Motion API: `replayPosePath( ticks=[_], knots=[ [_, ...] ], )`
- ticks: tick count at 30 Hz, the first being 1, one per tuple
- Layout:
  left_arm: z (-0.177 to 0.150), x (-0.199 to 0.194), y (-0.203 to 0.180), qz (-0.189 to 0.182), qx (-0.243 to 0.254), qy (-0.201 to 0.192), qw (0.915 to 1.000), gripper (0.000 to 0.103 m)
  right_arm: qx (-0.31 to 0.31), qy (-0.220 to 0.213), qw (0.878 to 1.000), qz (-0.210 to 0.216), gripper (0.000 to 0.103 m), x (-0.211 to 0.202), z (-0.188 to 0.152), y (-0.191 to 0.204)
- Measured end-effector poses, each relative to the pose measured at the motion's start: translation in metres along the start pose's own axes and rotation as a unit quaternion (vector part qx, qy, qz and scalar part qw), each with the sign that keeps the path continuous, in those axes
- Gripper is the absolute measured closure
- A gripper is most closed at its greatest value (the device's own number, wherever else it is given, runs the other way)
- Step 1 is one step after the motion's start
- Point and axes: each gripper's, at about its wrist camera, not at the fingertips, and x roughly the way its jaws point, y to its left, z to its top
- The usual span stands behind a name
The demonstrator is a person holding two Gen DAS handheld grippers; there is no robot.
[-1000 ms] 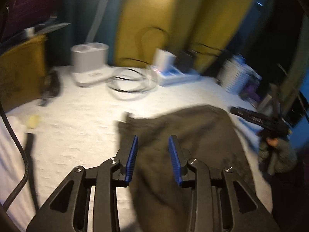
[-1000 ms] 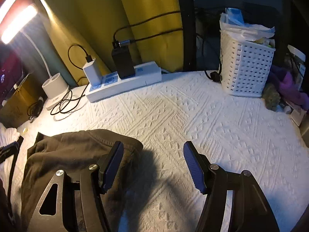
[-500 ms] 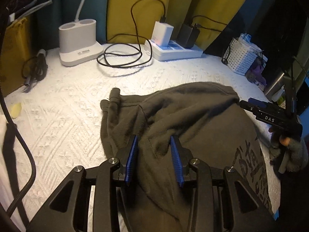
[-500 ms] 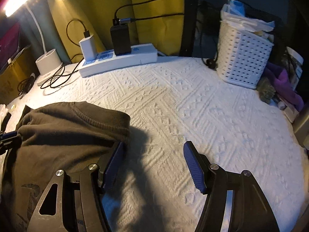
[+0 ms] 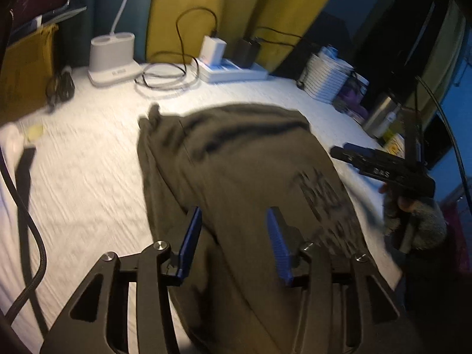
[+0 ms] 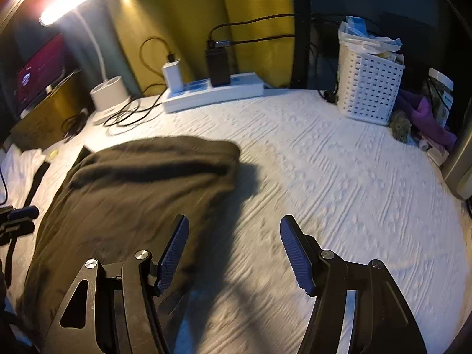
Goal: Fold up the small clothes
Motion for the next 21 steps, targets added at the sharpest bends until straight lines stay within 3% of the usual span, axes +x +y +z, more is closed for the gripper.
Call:
replayPosePath(
  ticks=[8,10,11,21],
  knots=[
    [-0.048,-0.005,-0.019,-0.012,0.016,0.039,0.9990,0.057,-0.014,0.008,1.000,0.021,0.036,-0.017,-0.035,0.032],
    [-0.057,-0.006,-0.021,-0.010,0.018,0.040,0.9990,0.076,-0.025,0.014,0.999,0.026,0.036,-0.019,-0.047,0.041],
    [-0.060,-0.007,-0.023,-0.011,0.026,0.043,0.9987,0.094,-0.030,0.018,0.999,0.026,0.036,-0.019,-0.053,0.046],
    [-0.073,-0.023,-0.014,-0.002,0.014,0.028,0.9995,0.097,-0.054,0.034,0.998,-0.003,0.036,-0.029,-0.092,0.058]
  ],
)
